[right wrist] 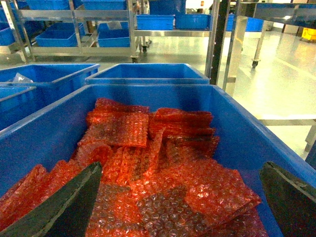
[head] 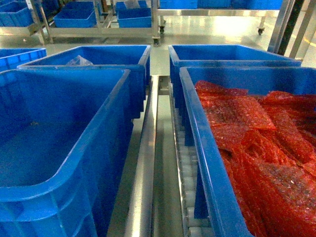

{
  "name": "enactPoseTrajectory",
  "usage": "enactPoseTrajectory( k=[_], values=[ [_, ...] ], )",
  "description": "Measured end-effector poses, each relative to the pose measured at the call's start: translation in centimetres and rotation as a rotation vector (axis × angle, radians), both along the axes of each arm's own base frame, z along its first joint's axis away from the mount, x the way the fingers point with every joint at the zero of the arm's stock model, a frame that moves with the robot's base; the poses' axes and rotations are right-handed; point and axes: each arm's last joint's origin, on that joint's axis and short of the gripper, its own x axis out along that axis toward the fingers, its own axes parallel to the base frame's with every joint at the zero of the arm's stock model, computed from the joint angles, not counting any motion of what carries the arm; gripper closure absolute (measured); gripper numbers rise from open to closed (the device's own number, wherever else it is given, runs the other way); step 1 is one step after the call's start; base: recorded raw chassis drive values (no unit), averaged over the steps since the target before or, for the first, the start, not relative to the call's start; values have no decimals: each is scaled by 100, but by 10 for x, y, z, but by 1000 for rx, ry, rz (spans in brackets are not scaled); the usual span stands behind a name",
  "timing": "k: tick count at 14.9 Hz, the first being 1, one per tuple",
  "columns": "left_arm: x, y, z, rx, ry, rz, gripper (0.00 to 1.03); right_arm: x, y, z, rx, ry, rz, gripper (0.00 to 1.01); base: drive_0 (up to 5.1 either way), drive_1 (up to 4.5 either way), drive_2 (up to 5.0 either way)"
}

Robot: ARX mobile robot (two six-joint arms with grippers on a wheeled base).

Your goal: Pick blue part to blue bin on bottom shelf

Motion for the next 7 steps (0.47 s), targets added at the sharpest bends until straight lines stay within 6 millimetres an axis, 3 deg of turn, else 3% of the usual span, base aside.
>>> enactPoseTrajectory(
  k=[7],
  values=[
    [-4,0,0,0,-2,0,101,0,0,0,0,0,0,3,0,0,0]
  ],
)
